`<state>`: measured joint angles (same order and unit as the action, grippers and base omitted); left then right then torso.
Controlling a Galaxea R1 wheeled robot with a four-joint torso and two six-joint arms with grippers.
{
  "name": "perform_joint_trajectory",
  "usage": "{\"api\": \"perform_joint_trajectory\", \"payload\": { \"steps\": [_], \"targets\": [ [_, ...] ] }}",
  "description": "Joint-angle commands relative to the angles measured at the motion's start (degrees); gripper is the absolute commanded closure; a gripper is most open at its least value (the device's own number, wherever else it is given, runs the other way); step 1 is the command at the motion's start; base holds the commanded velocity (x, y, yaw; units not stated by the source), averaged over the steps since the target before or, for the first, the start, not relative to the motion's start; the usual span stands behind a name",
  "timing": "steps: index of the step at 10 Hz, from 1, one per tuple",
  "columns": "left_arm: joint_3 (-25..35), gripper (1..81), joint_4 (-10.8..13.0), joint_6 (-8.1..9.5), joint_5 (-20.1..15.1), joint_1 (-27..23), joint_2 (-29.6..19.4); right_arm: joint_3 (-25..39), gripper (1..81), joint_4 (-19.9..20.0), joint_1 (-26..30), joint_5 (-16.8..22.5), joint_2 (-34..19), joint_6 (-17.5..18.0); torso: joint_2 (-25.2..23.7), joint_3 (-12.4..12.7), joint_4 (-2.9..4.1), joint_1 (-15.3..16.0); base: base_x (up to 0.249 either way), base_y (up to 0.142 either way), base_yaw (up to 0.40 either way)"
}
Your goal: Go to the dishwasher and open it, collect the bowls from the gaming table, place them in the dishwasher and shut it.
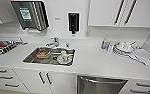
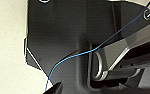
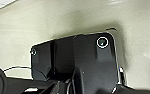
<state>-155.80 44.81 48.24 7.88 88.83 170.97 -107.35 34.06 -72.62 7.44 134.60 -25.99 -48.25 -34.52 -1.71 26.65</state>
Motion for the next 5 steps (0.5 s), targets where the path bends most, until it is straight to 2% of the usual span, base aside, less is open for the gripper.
{"api": "perform_joint_trajectory", "payload": {
  "steps": [1,3,5],
  "targets": [
    [-0.04,1.0,0.28,0.01,-2.78,-0.37,-0.19,-0.13,1.0,-0.57,0.68,3.73,-0.71,-2.48,0.0,0.0,0.0,0.0,0.0,0.0,0.0],
    [-0.3,1.0,0.28,0.01,-2.78,-0.8,-0.45,-0.3,1.0,-0.66,-2.83,-1.53,1.03,-3.27,0.0,0.0,0.0,0.0,0.0,0.0,0.0],
    [-1.09,1.0,0.36,-0.07,-2.69,-1.15,-0.54,-3.55,1.0,-1.01,-5.38,-5.4,3.42,-3.63,-0.02,0.0,0.0,0.0,0.0,0.0,0.0]
  ]
}}
